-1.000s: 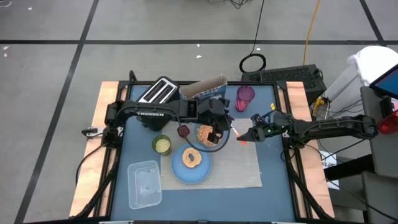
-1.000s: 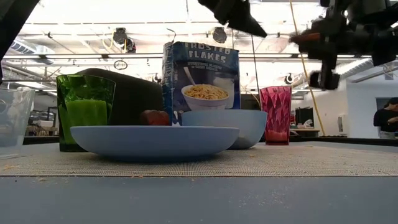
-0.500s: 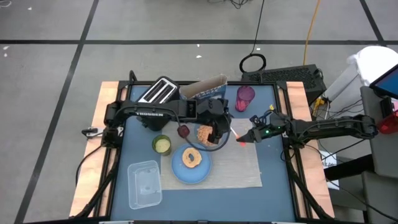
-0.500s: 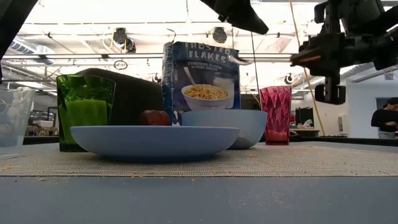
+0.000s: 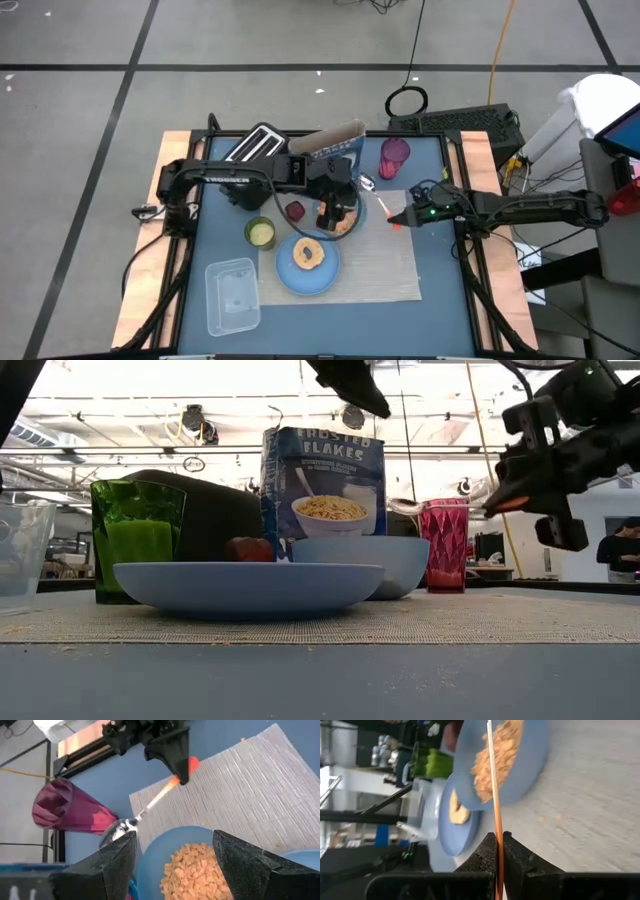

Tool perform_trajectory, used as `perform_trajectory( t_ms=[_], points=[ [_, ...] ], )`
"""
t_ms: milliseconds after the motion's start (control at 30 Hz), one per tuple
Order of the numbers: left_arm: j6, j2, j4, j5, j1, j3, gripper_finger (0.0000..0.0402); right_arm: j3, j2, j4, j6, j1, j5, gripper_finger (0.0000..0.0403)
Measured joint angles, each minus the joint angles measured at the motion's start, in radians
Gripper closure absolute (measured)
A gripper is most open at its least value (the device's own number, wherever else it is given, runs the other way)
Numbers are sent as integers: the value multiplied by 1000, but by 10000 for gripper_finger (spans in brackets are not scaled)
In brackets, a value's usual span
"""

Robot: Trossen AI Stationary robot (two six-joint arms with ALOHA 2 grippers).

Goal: Arrange a breakfast setting
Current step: Put the orange spoon to the right of the light blue bowl on the gray placemat

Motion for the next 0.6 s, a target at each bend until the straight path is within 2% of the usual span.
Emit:
perform_trajectory(
  t_ms=[200, 300, 600],
  points=[
    [-20, -4, -37, 0, -1, 1, 133, 1, -48, -110, -19, 5, 109, 401],
    [-29, -4, -37, 0, -1, 0, 133, 1, -35, -158, -10, 24, 181, 401],
    [-33, -4, -35, 0, -1, 0, 133, 1, 34, -155, 39, 92, 317, 401]
  ],
)
